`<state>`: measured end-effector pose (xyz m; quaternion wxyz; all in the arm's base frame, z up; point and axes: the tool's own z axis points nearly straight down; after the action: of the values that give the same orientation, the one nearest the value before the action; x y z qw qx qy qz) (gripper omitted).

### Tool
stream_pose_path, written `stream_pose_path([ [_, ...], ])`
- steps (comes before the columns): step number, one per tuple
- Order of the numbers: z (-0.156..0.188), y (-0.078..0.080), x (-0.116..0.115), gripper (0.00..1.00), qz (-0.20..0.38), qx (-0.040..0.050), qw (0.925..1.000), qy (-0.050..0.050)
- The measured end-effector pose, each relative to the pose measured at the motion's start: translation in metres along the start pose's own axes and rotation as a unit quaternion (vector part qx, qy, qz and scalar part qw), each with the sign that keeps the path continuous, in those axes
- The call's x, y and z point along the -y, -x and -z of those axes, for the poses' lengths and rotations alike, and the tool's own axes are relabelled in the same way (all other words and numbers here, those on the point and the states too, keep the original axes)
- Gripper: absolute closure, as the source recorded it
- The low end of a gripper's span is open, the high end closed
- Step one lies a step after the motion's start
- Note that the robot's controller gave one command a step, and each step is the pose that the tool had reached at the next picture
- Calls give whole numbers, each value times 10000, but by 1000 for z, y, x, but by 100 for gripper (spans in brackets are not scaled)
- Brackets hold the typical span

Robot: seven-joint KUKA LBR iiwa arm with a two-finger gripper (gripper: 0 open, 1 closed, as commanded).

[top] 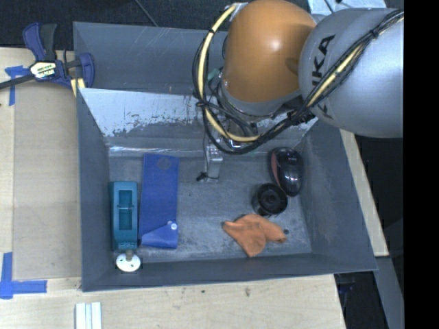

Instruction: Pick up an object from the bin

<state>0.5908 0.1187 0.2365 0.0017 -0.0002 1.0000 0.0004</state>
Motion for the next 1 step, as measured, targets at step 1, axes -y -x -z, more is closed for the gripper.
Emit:
stream_pose_path([
  [1, -23, -20, 10, 0, 345, 44, 9994, 6],
])
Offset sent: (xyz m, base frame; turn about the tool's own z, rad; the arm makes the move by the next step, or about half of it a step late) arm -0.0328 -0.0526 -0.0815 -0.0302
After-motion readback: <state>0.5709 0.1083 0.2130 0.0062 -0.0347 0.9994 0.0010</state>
